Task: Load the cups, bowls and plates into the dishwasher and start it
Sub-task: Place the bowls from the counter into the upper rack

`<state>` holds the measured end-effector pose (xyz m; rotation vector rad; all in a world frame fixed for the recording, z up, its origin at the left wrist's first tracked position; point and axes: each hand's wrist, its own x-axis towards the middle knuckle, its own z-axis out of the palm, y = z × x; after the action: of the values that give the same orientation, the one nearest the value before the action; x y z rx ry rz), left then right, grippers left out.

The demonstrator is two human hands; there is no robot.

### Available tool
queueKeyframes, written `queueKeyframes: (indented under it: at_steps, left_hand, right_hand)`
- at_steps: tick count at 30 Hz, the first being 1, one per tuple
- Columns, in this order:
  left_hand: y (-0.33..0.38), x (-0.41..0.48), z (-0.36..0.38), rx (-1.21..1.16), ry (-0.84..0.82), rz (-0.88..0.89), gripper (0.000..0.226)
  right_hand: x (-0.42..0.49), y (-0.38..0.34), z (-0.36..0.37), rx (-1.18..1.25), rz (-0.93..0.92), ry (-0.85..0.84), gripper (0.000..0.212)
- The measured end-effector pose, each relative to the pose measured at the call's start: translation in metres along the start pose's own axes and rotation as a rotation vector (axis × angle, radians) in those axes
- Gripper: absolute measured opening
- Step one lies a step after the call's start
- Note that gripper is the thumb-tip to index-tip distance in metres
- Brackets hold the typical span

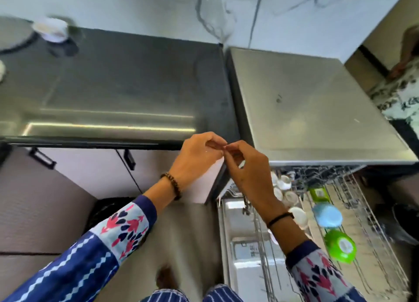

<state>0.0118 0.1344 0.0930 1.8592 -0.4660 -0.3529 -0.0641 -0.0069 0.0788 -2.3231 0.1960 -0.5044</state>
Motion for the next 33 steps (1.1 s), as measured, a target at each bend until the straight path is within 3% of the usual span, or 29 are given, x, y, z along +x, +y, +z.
queueKeyframes:
  at_steps: [18,33]
  left_hand:
    - [-0.028,0.075,-0.186,0.025,0.526,-0.107,0.019]
    - [-0.083,0.138,-0.290,-0.041,0.824,-0.308,0.015]
  right_hand:
    - [0.198,-0.093,0.140,0.110,-0.372,-0.298,0.005]
    - [0.313,-0.140,0.261,0.138,-0.396,-0.547,0.008]
